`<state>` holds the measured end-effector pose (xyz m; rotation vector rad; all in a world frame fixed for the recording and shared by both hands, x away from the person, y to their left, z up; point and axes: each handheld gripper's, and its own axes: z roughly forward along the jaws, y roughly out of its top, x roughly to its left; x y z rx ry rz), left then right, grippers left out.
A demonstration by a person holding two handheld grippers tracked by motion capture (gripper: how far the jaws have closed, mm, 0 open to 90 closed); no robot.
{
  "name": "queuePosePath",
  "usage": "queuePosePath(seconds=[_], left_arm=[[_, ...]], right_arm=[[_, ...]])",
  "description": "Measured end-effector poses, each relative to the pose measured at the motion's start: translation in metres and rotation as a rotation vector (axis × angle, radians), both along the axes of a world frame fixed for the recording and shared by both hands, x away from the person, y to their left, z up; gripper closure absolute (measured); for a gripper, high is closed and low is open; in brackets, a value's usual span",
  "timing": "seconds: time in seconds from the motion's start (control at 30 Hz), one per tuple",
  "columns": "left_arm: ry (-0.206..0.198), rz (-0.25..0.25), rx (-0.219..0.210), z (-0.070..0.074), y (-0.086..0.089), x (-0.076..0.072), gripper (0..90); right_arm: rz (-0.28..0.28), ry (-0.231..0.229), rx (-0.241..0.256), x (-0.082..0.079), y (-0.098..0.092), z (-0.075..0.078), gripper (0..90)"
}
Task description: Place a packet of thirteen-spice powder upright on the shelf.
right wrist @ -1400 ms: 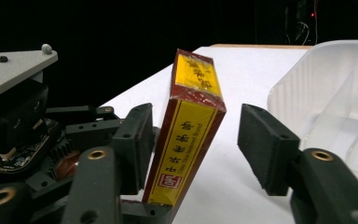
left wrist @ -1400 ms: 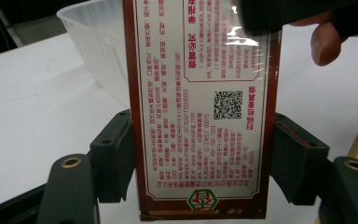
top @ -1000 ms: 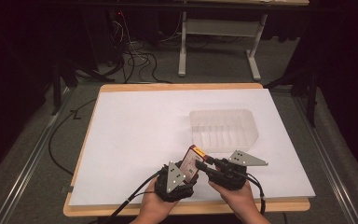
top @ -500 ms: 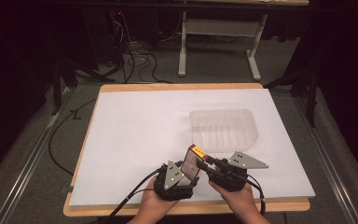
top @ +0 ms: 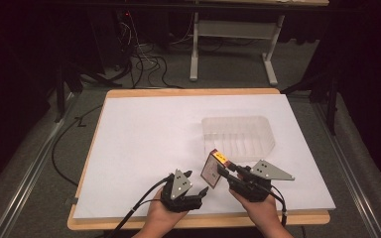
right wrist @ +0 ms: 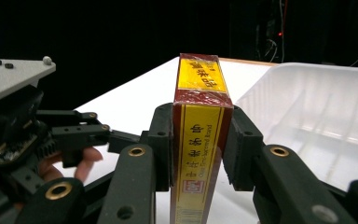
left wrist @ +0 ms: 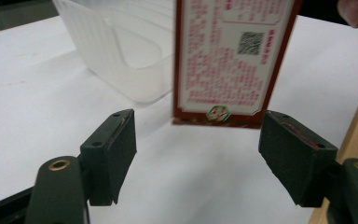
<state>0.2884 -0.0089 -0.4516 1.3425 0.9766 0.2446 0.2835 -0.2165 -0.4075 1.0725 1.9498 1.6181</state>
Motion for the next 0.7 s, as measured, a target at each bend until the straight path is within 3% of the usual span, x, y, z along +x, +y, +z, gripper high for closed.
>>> queuePosePath(seconds=[0.17,0.33,0.43,0.7], left_arm=[[0.028,0.023,0.004,0.001,0.012,0.009,29.6],[0.017,0.070,0.026,0.009,0.031,0.014,28.7],[0.033,0.101,0.017,0.016,0.046,0.017,29.6],[0.016,0.186,0.068,0.015,0.094,0.025,28.9]], right_arm=[[-0.025,-0.022,-0.009,-0.001,-0.008,0.003,68.7],[-0.054,-0.038,-0.017,-0.002,-0.016,0.005,68.7],[-0.069,-0.046,-0.022,-0.003,-0.021,0.006,68.7],[-0.105,-0.057,-0.043,-0.005,-0.034,0.008,68.7]])
